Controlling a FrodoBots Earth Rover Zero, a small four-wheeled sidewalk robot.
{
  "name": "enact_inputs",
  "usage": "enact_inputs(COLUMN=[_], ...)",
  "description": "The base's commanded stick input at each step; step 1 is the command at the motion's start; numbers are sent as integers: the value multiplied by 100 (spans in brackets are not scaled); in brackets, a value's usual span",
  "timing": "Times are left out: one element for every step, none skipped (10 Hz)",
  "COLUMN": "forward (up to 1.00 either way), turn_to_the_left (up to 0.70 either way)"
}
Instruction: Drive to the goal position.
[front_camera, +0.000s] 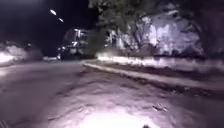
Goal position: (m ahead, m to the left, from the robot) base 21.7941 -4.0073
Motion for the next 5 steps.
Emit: enact_inputs(forward=[70, 70, 70, 70, 70], turn_to_the_left=[6, 35, 35, 21, 0])
